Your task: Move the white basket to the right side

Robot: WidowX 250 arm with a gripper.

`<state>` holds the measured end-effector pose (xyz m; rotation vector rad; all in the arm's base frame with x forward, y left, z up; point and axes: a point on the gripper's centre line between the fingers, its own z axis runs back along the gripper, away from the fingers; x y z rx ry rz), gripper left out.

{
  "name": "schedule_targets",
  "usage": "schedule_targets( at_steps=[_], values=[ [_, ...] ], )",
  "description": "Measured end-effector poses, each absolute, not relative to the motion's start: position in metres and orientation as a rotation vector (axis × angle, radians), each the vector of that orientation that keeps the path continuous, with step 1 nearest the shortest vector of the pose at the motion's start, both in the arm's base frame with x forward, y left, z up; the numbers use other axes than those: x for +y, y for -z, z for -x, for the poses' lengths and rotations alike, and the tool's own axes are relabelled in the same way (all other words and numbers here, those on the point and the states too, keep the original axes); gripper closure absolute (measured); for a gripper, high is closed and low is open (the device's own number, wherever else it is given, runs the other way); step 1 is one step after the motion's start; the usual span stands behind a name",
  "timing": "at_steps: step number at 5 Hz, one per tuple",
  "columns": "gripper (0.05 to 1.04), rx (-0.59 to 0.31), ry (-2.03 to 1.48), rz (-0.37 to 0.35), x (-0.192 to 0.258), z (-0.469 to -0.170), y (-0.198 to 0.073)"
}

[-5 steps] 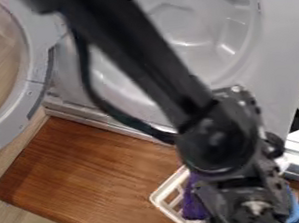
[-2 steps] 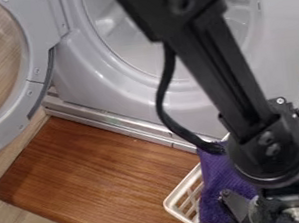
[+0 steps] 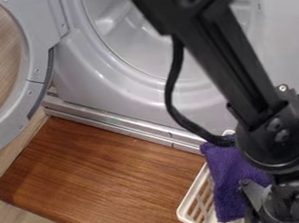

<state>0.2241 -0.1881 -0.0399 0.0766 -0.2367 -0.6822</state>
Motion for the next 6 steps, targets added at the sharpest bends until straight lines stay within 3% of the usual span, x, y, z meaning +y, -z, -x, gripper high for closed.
schedule_targets(
  at_steps=[1,2,4,6],
  values=[
    [0.162,-0.235,0.686,-0.085,-0.184,-0.225,0.041],
    [0.077,-0.252,0.683,-0.084,-0.18,-0.227,0.033],
    [0.083,-0.293,0.683,-0.076,-0.174,-0.227,0.017],
    [0.083,-0.361,0.696,-0.063,-0.168,-0.224,-0.022]
  ],
)
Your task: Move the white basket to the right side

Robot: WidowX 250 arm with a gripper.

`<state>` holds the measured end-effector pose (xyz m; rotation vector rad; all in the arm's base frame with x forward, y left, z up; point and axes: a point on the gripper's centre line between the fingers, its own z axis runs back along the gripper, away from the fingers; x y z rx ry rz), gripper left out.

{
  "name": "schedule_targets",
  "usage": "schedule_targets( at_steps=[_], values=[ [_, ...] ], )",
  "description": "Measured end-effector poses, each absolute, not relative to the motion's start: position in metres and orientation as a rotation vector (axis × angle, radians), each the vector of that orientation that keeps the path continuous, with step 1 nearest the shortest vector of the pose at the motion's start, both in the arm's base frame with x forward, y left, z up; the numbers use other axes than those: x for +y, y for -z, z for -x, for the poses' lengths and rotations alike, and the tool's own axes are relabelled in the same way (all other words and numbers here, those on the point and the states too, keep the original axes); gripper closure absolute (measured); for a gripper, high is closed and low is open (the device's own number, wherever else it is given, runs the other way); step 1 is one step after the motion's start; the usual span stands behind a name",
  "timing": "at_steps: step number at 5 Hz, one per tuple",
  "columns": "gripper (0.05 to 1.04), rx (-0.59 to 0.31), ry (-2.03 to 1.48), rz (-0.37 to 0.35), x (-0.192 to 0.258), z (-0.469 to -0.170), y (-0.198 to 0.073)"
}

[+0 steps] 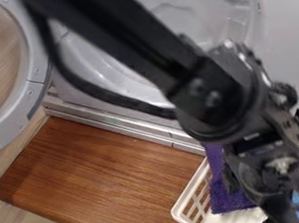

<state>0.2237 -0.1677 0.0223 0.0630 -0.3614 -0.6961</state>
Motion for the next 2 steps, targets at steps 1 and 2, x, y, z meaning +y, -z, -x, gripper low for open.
schedule_targets(
  at_steps=[1,2],
  values=[
    [0.083,-0.418,0.697,-0.068,-0.16,-0.221,-0.052],
    [0.083,-0.449,0.716,-0.094,-0.155,-0.222,-0.066]
  ],
)
